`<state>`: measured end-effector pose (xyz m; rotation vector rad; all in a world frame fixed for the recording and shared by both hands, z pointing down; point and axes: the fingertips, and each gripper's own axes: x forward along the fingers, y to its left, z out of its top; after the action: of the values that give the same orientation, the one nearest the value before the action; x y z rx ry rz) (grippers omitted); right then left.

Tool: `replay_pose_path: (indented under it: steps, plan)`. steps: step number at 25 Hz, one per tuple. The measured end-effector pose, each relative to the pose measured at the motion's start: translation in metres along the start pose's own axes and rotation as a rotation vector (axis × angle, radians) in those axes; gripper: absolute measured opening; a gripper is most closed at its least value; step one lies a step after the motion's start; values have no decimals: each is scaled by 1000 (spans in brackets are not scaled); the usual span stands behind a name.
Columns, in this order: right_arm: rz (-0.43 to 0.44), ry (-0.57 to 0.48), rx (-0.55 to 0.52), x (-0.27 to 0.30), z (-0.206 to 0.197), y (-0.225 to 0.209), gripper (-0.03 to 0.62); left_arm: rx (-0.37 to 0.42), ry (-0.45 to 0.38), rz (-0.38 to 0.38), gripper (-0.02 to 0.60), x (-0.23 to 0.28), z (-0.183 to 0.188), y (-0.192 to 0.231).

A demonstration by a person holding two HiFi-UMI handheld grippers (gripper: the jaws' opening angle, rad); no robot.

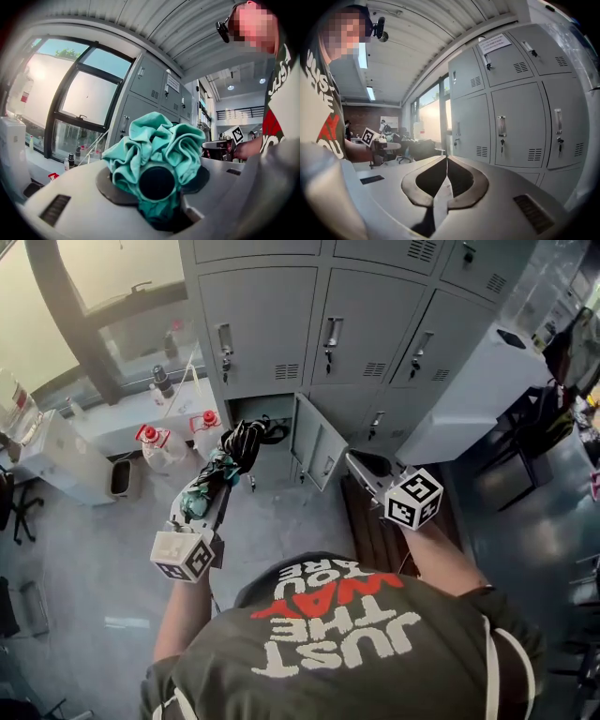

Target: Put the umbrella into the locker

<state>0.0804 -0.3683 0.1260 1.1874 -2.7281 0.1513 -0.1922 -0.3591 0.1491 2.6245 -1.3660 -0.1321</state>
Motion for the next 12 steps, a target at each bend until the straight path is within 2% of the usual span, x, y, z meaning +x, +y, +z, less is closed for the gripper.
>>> replay_pose_path:
  steps: [5,9,12]
  plan:
    - [19,26,-19,38,5,-15,32,-33,18,-11,208,35,-8,31]
    - [77,17,-31,54,9,-54,32,-47,25,30,209,65,-19,32]
    - [155,15,-61,65,5,-88,32,-54,15,87,208,89,-30,29]
